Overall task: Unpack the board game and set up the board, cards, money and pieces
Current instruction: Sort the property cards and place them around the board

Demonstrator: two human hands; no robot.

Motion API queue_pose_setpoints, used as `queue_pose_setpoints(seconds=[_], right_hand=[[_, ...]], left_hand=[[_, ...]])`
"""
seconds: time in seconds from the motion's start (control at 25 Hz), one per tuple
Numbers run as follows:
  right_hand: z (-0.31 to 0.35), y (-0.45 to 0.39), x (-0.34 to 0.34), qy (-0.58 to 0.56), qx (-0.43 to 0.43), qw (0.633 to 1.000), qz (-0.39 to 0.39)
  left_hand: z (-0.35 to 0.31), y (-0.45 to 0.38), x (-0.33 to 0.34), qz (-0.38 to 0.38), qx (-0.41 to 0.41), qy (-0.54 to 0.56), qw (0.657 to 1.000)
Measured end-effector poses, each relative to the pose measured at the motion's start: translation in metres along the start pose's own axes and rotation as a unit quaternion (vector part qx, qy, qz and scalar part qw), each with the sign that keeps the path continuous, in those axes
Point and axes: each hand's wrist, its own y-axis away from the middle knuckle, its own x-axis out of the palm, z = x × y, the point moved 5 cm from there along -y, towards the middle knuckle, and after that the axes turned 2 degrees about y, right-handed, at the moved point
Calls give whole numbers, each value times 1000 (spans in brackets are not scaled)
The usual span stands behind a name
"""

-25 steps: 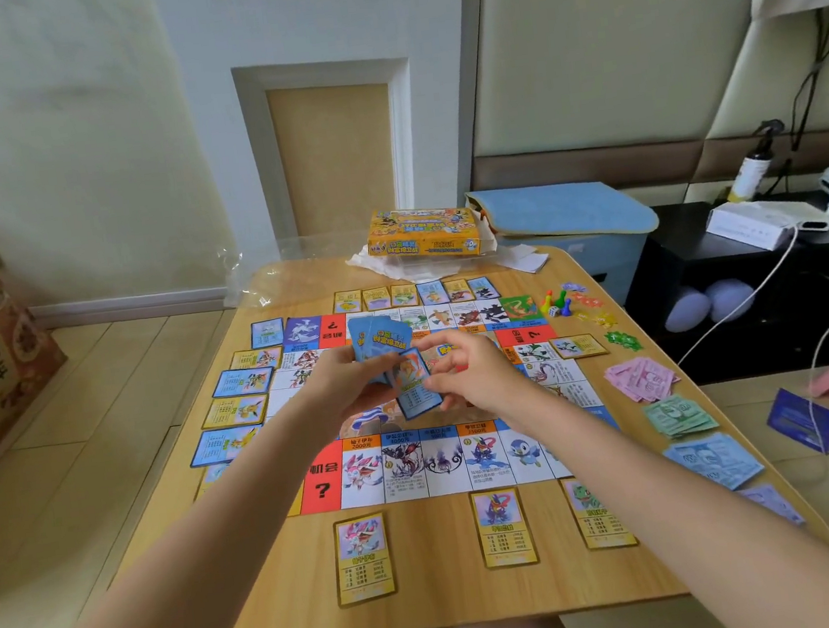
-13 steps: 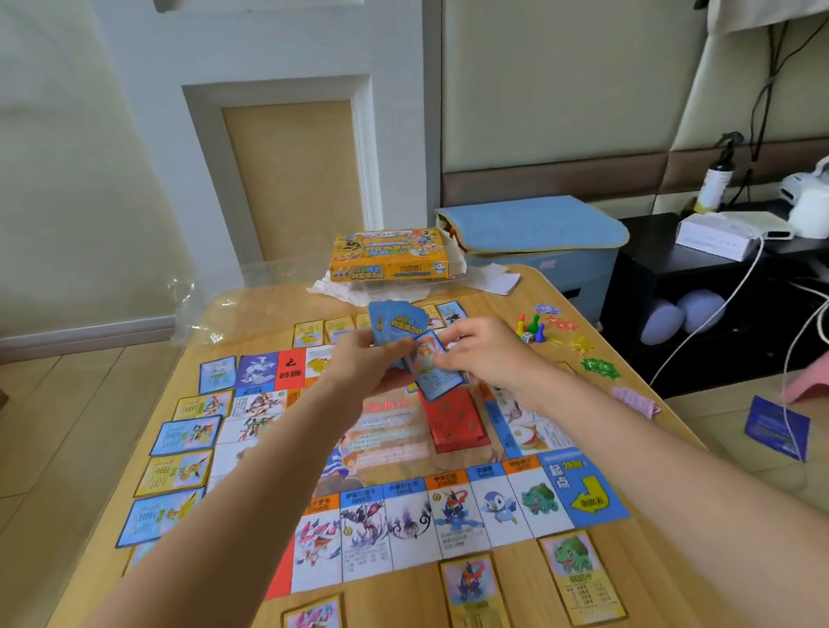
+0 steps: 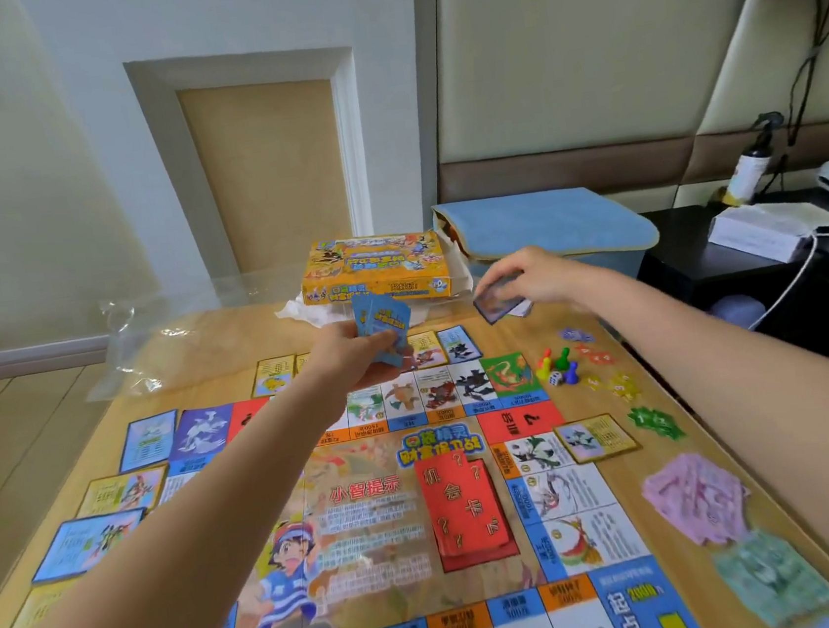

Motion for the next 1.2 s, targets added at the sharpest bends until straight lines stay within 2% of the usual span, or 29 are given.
queue_pose_setpoints(seconds=[0.12,0.2,0.28,0.44,0.6,0.68,0.72,0.76,0.8,0.88,0.96,1.04,1.2], right_hand=[[3,-15,5,142,-21,984,107],[6,-20,10,184,-37,974,129],[7,-27,14,207,-53,969,120],[-4,-36,26,214,-21,969,121],[-15,-35,38,241,-13,968,64],[-14,-30,33,237,-21,971,5],[-9,-25,28,204,-33,977,-44],[-1,-16,23,131,-41,987,-84],[9,-3,23,28,-46,994,-92],[30,27,38,-127,-38,991,-21],[42,55,53,-142,-39,989,9],[47,72,59,-189,-31,981,-13],[53,95,57,-263,-6,965,2]], left_hand=[[3,-10,3,12,3,-10,1000],[8,-12,5,24,2,-24,999],[15,-13,6,49,-9,-22,999],[24,-8,9,104,-43,16,994],[30,-7,5,87,-49,12,995],[32,-6,3,77,-50,28,995],[31,-4,2,74,-48,36,995],[31,-1,2,73,-45,41,995],[29,3,2,75,-42,44,995],[27,13,5,84,-35,49,995],[23,26,9,106,-28,52,993],[18,41,12,123,-22,67,990],[18,67,1,76,-52,139,986]])
